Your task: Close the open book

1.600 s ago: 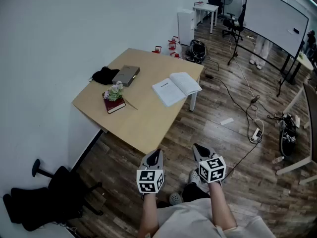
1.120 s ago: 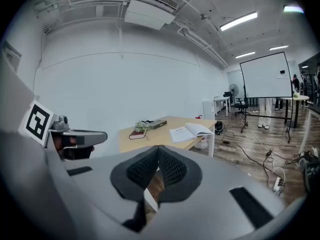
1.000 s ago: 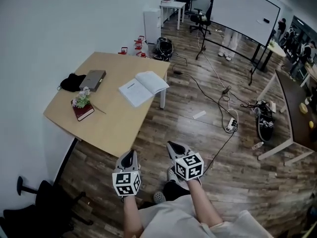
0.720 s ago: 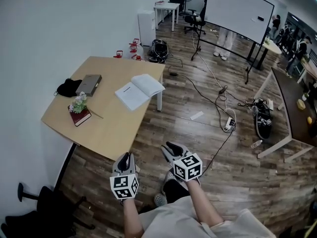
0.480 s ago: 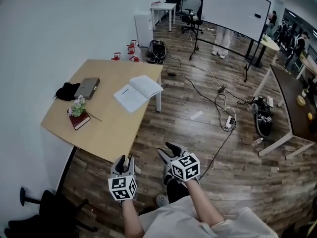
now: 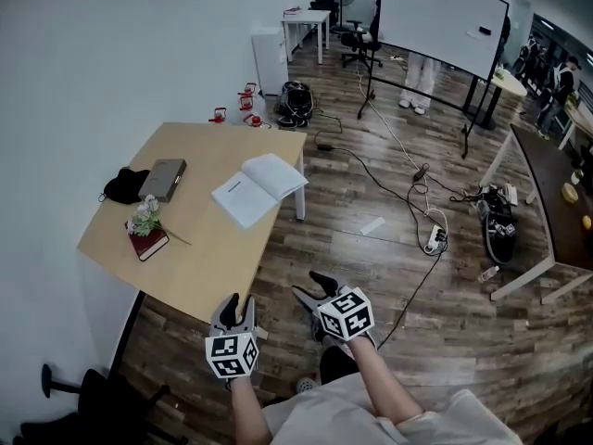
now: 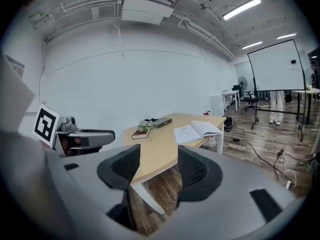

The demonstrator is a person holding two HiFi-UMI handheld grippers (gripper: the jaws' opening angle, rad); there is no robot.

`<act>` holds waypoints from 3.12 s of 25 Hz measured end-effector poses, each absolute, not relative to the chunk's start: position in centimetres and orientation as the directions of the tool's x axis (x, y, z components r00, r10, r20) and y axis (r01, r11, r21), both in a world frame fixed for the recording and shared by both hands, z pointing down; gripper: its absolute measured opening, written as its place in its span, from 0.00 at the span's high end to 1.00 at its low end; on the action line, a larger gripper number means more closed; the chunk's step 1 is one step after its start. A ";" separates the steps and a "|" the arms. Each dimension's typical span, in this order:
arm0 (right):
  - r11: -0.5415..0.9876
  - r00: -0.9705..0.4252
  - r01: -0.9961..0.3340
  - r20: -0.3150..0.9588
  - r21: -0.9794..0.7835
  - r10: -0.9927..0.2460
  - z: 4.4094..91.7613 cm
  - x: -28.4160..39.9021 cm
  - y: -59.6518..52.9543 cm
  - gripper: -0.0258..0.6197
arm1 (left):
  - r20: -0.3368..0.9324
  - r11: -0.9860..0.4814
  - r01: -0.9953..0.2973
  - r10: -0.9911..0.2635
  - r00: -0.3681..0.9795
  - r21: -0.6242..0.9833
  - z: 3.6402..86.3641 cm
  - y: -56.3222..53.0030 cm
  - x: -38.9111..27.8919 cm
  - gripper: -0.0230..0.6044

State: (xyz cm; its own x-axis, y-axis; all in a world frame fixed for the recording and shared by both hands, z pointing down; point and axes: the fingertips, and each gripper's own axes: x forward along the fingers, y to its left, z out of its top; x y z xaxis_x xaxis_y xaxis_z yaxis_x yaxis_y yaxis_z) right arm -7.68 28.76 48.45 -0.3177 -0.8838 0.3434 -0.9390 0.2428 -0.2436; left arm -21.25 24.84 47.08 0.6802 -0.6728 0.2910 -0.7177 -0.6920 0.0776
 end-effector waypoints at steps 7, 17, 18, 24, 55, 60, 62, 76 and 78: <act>0.237 -0.330 -0.925 0.321 -0.296 -0.888 48.7 -3.9 21.3 0.58 | 0.291 -0.679 -0.733 -0.692 0.661 0.051 46.9 18.2 -18.6 0.74; 0.261 -0.384 -0.904 0.378 -0.337 -0.842 51.6 1.6 10.6 0.58 | 0.352 -0.675 -0.738 -0.685 0.638 0.024 47.8 6.0 -12.2 0.74; 0.263 -0.388 -0.904 0.387 -0.338 -0.836 51.7 2.4 9.7 0.58 | 0.354 -0.677 -0.736 -0.683 0.638 0.021 47.7 4.9 -11.3 0.74; 0.263 -0.383 -0.903 0.359 -0.339 -0.851 50.3 7.7 3.5 0.58 | 0.332 -0.683 -0.730 -0.685 0.648 0.018 46.1 -1.3 -5.5 0.74; 0.254 -0.430 -0.878 0.438 -0.405 -0.789 56.0 11.9 -5.2 0.59 | 0.410 -0.590 -0.803 -0.714 0.568 0.087 52.4 -7.5 -4.3 0.74; 0.245 -0.426 -0.874 0.419 -0.419 -0.802 56.1 12.6 -6.6 0.59 | 0.430 -0.588 -0.803 -0.703 0.567 0.096 54.3 -9.2 -3.5 0.75; 0.235 -0.423 -0.873 0.425 -0.428 -0.800 56.7 12.9 -7.1 0.58 | 0.454 -0.604 -0.791 -0.680 0.576 0.099 55.4 -9.6 -2.9 0.75; 0.098 -0.427 -0.813 0.473 -0.573 -0.771 62.3 15.2 -12.9 0.58 | 0.528 -0.643 -0.756 -0.602 0.598 0.123 58.5 -14.8 -0.5 0.75; 0.055 -0.421 -0.787 0.470 -0.614 -0.776 63.4 15.8 -13.5 0.58 | 0.539 -0.648 -0.750 -0.590 0.601 0.128 59.2 -15.3 -0.1 0.75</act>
State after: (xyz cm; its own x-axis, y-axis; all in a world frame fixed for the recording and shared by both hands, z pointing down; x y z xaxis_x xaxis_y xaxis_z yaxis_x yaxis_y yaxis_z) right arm 15.85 -13.55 63.37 -0.4211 -0.7758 0.4700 -0.7873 0.0553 -0.6141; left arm -0.11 -15.34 59.19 0.6015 -0.5899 0.5388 -0.7505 -0.6484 0.1279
